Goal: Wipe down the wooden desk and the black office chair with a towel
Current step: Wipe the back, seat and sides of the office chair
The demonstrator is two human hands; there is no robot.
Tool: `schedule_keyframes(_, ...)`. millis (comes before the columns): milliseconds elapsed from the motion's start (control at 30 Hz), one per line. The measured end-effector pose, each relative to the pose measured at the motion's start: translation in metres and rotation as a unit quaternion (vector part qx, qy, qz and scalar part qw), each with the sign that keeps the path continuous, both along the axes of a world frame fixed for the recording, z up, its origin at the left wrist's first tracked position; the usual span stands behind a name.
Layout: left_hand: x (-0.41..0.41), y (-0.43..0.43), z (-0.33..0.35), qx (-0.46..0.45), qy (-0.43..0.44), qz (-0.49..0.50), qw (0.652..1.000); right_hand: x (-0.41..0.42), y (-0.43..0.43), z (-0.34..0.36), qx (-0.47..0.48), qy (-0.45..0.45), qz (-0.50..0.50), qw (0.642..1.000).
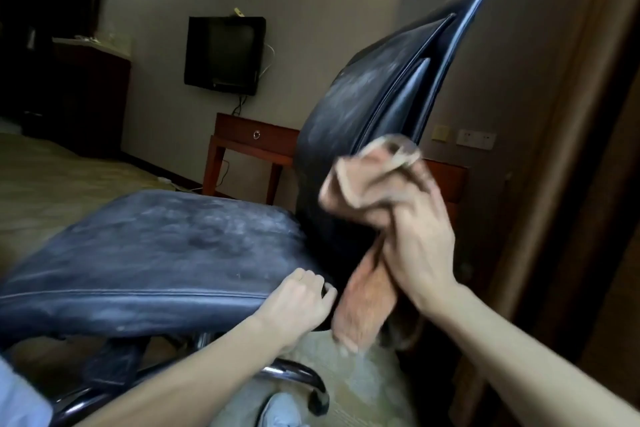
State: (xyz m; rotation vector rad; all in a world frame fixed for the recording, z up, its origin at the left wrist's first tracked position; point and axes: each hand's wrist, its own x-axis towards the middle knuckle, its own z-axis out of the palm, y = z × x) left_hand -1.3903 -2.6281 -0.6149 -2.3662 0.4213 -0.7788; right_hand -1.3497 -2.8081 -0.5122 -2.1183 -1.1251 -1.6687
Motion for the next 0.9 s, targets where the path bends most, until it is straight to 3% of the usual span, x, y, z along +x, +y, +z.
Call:
schedule_keyframes(33, -0.002, -0.002, -0.001, -0.002, 0.046, 0.007, 0.999, -0.009, 0.001, 0.019, 0.023, -0.01, -0.038, 0.999)
schedule_keyframes(67, -0.009, -0.004, 0.0, -0.009, 0.039, -0.014, 0.999, -0.017, 0.002, 0.039, 0.033, -0.019, -0.082, 0.996)
schedule_keyframes(167, -0.021, -0.017, -0.003, -0.017, 0.04, -0.012, 0.999, -0.026, 0.008, 0.049, -0.081, 0.003, -0.136, 0.987)
schedule_keyframes(267, -0.028, -0.031, -0.003, -0.027, -0.012, -0.05, 0.998, -0.023, 0.001, 0.027, -0.153, -0.049, -0.182, 0.97)
schedule_keyframes(333, -0.034, -0.036, -0.001, -0.006, -0.011, -0.07, 0.997, -0.03, -0.013, 0.021, -0.137, -0.097, -0.151, 0.974)
schedule_keyframes(400, -0.044, -0.038, 0.01, -0.015, 0.088, -0.04, 0.995, -0.043, -0.029, 0.028, -0.13, -0.13, -0.094, 0.979)
schedule_keyframes(467, -0.044, -0.039, 0.035, -0.15, 0.094, -0.026, 0.984, -0.053, -0.041, 0.047, -0.117, -0.133, -0.061, 0.982)
schedule_keyframes(500, -0.043, -0.042, 0.05, -0.256, 0.063, -0.025, 0.964, -0.056, -0.047, 0.057, -0.108, -0.133, -0.061, 0.983)
schedule_keyframes(567, -0.038, -0.049, 0.073, -0.381, -0.024, -0.035, 0.924, -0.059, -0.056, 0.072, -0.083, -0.14, -0.076, 0.984)
schedule_keyframes(633, -0.037, -0.062, 0.09, -0.502, -0.091, -0.054, 0.858, -0.057, -0.068, 0.085, -0.053, -0.162, -0.091, 0.981)
schedule_keyframes(733, -0.029, -0.082, 0.095, -0.635, -0.107, -0.114, 0.756, -0.051, -0.082, 0.101, -0.009, -0.185, -0.114, 0.976)
schedule_keyframes(900, 0.001, -0.112, 0.083, -0.652, -0.071, -0.133, 0.743, -0.044, -0.08, 0.13, 0.055, -0.165, -0.148, 0.974)
